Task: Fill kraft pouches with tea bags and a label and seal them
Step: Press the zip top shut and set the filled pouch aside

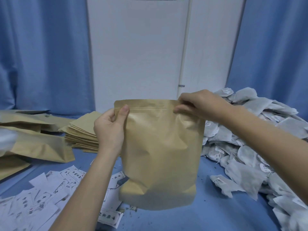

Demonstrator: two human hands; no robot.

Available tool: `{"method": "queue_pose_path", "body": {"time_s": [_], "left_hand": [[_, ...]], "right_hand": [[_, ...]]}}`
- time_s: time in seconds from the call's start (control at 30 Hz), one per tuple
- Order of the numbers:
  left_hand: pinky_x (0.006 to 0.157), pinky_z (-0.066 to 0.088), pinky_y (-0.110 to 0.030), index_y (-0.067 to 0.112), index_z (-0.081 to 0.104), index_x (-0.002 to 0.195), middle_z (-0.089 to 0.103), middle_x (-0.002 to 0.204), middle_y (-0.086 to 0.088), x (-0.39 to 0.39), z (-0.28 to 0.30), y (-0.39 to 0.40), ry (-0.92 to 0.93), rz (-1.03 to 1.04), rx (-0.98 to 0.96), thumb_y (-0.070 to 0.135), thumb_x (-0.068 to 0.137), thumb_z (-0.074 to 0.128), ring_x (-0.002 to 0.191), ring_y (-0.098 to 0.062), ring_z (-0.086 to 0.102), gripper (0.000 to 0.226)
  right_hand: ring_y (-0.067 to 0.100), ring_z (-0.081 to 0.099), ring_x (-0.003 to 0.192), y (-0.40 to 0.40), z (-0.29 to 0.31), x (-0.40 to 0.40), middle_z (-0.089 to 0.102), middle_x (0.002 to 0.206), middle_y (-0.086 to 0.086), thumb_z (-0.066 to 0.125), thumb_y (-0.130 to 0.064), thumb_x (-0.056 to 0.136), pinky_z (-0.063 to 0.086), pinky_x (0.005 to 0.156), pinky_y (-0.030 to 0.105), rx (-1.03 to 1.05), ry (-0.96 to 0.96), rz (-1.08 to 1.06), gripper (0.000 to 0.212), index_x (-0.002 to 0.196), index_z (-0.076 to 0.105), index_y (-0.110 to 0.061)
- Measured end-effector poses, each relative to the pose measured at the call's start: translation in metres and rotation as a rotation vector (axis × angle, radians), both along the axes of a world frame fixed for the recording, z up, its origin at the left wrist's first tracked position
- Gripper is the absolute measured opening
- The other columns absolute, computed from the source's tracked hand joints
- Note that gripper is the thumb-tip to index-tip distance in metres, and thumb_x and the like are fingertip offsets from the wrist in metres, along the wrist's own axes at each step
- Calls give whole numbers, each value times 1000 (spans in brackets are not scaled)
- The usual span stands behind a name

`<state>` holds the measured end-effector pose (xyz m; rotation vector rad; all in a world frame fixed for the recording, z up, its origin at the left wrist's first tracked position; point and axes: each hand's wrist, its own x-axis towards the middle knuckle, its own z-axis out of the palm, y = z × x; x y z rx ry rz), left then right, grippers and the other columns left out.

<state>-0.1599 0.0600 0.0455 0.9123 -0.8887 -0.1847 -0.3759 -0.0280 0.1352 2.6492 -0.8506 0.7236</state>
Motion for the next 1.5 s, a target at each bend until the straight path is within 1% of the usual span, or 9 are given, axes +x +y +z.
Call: {"method": "queue_pose_path", "body": {"time_s": [0.17, 0.33, 0.53, 0.63, 0.7, 0.9, 1.03, 1.17, 1.5], "left_hand": [[54, 38, -14, 15, 61, 63, 58, 52, 17, 1, -2, -2, -15, 15, 16, 28, 89, 64, 54, 2, 46, 29], [45, 28, -9, 22, 48, 54, 44, 40, 20, -16, -6, -2, -77, 61, 31, 26, 90, 63, 43, 2, 40, 40], [45, 24, -21, 17, 46, 51, 34, 43, 14, -30, -6, -3, -16, -5, 24, 30, 89, 66, 48, -5, 27, 44], [51, 24, -25, 11, 48, 55, 36, 48, 11, -30, -7, -2, -1, -27, 29, 30, 88, 66, 52, -9, 30, 42], [48, 25, -24, 16, 49, 56, 37, 46, 14, -28, -7, -1, -5, -7, 36, 30, 89, 65, 50, -5, 31, 40], [46, 24, -22, 8, 44, 56, 37, 47, 13, -29, -12, 0, -30, 16, 23, 28, 89, 65, 50, -5, 29, 44], [55, 40, -18, 22, 62, 64, 61, 55, 17, -14, -15, 5, 10, 47, -9, 25, 89, 65, 55, 2, 49, 25], [53, 37, -17, 9, 59, 63, 54, 52, 14, -12, -10, 4, -61, 61, 13, 24, 88, 66, 55, -1, 43, 30], [54, 35, -19, 14, 59, 61, 52, 53, 14, -8, -14, -1, -39, 32, -20, 24, 88, 66, 55, 0, 40, 30]], "right_hand": [[21, 38, 58, -2, -7, 3, 34, 49, -8, 57, -56, 81, 26, 56, 28, -140, -117, 5, 45, 63, 42, -17], [23, 43, 61, 10, -4, 28, 39, 49, -2, 17, -72, 78, 26, 55, 31, -223, -160, -190, 67, 52, 36, -14], [22, 29, 41, 29, -25, 84, 25, 38, 0, 38, -58, 88, 6, 45, 22, -529, -213, -320, 67, 40, 24, -14], [21, 21, 32, 31, -24, 85, 25, 29, 1, 55, -50, 82, 8, 44, 18, -652, -369, -265, 66, 40, 18, -16], [20, 22, 34, 29, -23, 89, 29, 31, 1, 46, -52, 86, 7, 44, 19, -672, -378, -196, 64, 39, 21, -15], [22, 34, 27, 31, -34, 102, 36, 27, 5, 44, -45, 84, 17, 41, 18, -561, -463, -147, 62, 30, 39, -15], [33, 54, 47, 15, -28, 72, 52, 42, 12, 46, -47, 92, 22, 50, 26, -450, -303, -198, 62, 44, 55, -9], [27, 40, 53, 3, -25, 50, 29, 41, 2, 35, -49, 97, 23, 53, 30, -357, -303, -273, 66, 43, 32, -12], [31, 43, 45, -8, -31, 32, 31, 37, 8, 37, -43, 95, 22, 52, 30, -341, -460, -275, 63, 41, 22, -13]]}}
